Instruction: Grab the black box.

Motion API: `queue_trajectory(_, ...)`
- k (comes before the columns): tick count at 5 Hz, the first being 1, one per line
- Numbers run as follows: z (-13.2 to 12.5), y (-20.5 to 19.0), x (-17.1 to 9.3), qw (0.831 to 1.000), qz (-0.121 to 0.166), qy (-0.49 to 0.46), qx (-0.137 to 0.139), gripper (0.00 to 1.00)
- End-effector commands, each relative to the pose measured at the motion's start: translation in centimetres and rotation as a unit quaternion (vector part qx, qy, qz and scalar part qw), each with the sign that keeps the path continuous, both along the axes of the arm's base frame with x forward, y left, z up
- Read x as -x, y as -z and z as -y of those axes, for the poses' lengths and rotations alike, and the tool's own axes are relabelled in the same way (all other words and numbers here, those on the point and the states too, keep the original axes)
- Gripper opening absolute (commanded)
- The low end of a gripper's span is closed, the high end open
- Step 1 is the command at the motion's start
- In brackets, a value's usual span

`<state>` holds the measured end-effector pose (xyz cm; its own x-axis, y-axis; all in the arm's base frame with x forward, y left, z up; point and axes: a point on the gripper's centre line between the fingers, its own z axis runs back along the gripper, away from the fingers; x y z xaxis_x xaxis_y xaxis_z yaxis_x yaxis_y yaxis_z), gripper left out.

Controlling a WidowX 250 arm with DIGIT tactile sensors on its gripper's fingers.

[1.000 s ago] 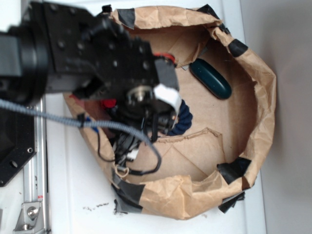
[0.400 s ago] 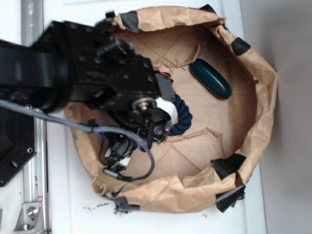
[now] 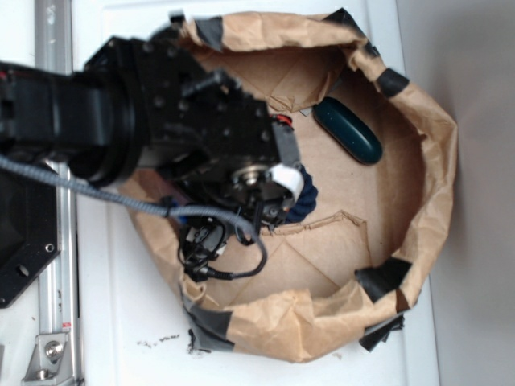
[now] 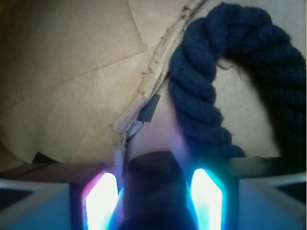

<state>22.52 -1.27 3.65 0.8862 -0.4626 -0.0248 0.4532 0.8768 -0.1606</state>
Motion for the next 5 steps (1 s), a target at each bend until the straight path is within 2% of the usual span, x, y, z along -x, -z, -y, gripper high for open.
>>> queue_trajectory(1,-1.7,-8.7,-3.8,0.992,0.105,-0.063,0.002,0.0)
queue_trajectory(2,-0.7,-11.9,-4.1,0.989,0.123,-0.085,0.012,0.0)
queue_trajectory(3,0.7,-14.5,-3.5,0.985,0.115,-0.125,-0.032,0.0)
queue_trajectory(4,-0.2,-16.0,-2.2,0.979,0.072,-0.185,-0.051,0.0)
queue_trajectory(5,-1.0,-16.6,-1.4,0.979,0.059,-0.191,-0.031,0.0)
